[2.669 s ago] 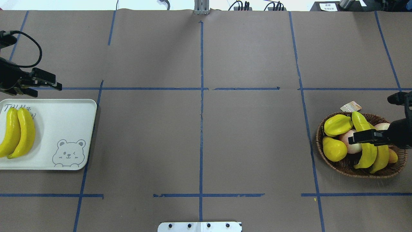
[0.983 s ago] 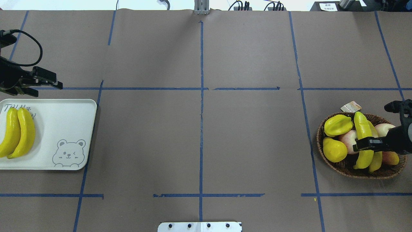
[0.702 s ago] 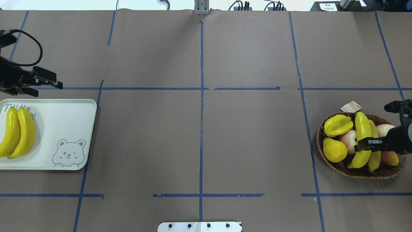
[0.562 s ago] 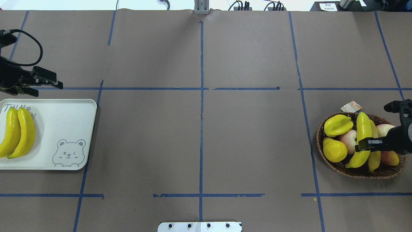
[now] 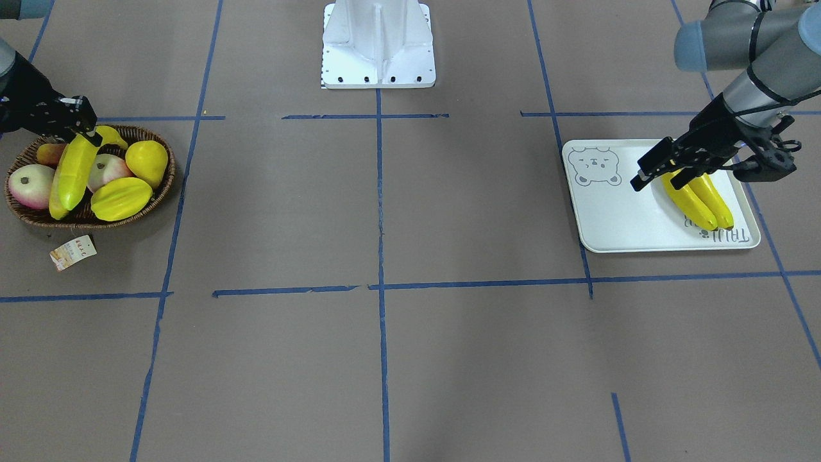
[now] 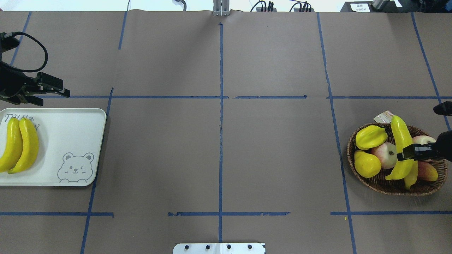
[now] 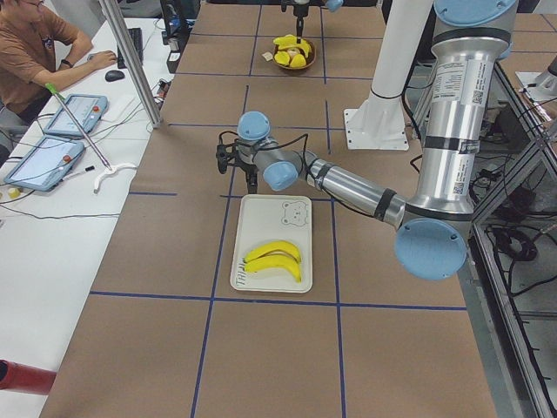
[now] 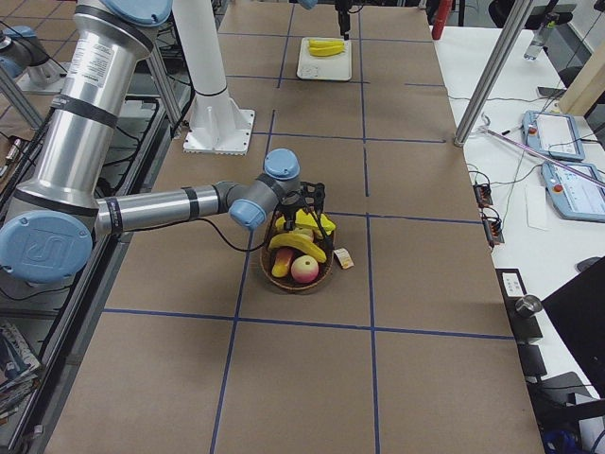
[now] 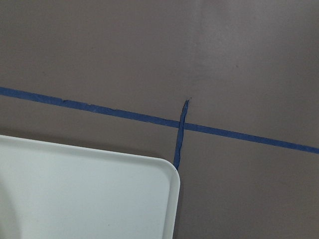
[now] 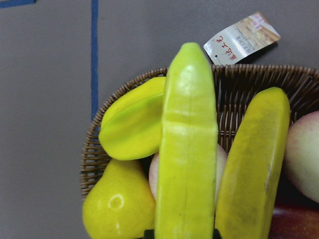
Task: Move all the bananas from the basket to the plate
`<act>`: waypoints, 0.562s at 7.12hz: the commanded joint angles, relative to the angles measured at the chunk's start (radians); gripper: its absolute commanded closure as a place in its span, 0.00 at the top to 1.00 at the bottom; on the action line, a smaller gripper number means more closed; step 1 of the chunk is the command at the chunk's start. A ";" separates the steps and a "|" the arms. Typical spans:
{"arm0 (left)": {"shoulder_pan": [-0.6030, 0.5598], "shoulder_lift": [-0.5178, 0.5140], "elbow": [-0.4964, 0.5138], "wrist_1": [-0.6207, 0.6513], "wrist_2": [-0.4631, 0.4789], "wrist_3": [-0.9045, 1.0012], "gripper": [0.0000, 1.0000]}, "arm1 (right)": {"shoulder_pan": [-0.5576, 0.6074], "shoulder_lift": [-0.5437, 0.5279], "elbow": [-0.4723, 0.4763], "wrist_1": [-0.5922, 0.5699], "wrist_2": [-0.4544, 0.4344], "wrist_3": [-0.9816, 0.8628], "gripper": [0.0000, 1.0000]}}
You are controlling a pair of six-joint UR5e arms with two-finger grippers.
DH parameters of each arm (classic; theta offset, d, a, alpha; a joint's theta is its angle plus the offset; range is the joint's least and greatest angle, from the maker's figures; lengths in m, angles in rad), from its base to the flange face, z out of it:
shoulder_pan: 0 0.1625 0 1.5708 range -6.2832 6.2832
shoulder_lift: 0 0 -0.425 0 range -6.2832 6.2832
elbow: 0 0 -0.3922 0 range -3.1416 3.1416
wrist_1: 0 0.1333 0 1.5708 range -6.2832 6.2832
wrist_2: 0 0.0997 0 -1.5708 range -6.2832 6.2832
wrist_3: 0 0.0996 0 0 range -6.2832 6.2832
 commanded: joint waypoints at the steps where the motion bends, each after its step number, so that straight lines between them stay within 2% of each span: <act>1: 0.001 -0.001 -0.012 0.000 0.001 -0.017 0.99 | 0.135 0.000 0.053 0.001 0.227 -0.029 0.00; 2: 0.003 -0.002 -0.014 0.000 0.001 -0.019 0.99 | 0.137 0.049 0.071 0.001 0.270 -0.027 0.00; 4: 0.004 -0.004 0.001 -0.024 -0.013 -0.019 0.99 | 0.059 0.293 0.012 -0.003 0.268 -0.014 0.00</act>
